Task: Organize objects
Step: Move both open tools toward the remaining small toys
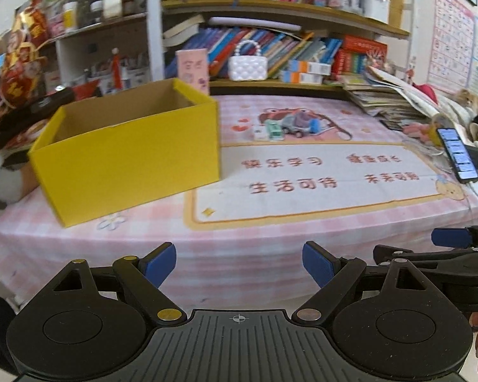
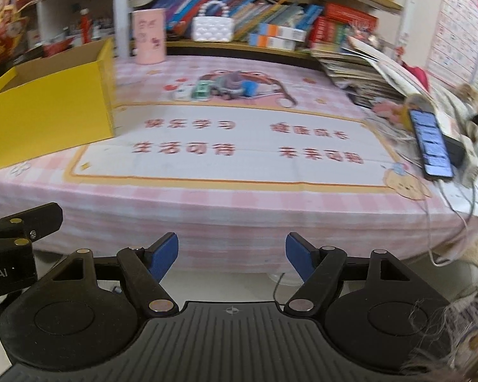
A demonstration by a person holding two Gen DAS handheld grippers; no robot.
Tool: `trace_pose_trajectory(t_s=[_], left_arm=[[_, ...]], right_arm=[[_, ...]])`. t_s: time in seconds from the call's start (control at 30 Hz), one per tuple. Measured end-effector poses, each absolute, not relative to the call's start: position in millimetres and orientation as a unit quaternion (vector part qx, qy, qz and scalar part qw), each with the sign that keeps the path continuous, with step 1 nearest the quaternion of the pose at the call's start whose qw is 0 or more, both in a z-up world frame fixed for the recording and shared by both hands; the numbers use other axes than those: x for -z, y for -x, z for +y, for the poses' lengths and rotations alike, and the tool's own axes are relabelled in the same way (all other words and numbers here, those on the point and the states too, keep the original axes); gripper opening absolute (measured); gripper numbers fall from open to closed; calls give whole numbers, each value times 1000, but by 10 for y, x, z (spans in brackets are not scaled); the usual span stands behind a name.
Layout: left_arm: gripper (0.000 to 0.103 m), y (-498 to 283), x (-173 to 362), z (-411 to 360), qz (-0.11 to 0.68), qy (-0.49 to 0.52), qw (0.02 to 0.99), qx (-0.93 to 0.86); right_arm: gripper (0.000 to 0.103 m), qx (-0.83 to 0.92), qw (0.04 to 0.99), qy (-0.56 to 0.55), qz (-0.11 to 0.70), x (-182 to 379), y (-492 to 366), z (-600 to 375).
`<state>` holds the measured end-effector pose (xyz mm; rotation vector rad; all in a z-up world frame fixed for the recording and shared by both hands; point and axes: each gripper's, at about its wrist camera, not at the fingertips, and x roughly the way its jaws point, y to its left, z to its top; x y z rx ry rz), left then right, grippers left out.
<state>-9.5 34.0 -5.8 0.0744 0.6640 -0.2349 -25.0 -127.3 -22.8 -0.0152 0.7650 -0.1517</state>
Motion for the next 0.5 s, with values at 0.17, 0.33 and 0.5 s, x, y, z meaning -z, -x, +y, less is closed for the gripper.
trace_pose_trajectory(t_s=[0.17, 0.33, 0.5], left_arm=[[89, -27, 35, 209, 321, -41, 938, 124], [89, -141, -7, 82, 314, -43, 939, 134], [89, -243, 13, -39, 317, -47, 936, 143]], right_arm=[[73, 99, 925, -11, 368, 207, 165, -1489], [73, 93, 927, -6, 363, 186, 33, -1559], [73, 81, 929, 3, 362, 192, -87, -1595]])
